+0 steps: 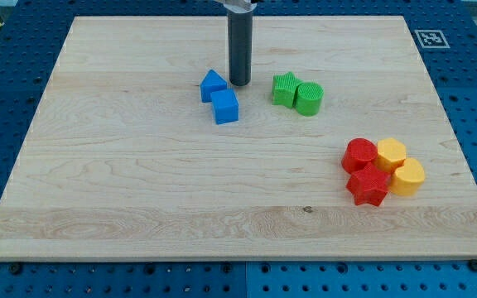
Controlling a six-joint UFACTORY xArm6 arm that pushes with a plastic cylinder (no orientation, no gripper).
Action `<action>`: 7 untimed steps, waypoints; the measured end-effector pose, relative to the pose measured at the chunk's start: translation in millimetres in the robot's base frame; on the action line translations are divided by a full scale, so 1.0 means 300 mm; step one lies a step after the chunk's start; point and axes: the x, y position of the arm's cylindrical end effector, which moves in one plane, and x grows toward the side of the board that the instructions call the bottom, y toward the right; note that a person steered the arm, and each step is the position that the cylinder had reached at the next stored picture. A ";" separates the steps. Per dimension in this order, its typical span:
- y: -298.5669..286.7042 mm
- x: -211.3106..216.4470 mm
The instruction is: Place your arm to the top of green star
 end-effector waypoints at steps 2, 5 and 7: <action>0.066 -0.092; 0.147 -0.094; 0.223 -0.153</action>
